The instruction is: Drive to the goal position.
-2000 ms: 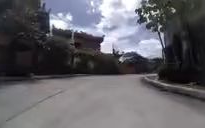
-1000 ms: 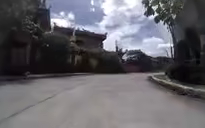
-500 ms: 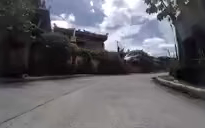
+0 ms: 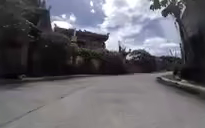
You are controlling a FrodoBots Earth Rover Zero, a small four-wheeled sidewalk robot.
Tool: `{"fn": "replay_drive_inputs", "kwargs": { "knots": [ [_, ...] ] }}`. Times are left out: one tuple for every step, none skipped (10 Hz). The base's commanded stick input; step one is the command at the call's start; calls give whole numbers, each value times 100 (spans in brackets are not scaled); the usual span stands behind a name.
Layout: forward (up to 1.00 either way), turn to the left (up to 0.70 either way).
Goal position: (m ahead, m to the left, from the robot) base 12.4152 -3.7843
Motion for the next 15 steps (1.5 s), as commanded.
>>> {"fn": "replay_drive_inputs", "kwargs": {
  "knots": [
    [70, -35],
    [70, -35],
    [70, -35],
    [70, -35],
    [70, -35],
    [70, -35],
    [70, -35],
    [70, -26],
    [70, -12],
    [70, -2],
    [70, 0],
    [70, 0],
    [70, 0],
    [70, 0],
    [70, 0]
  ]
}}
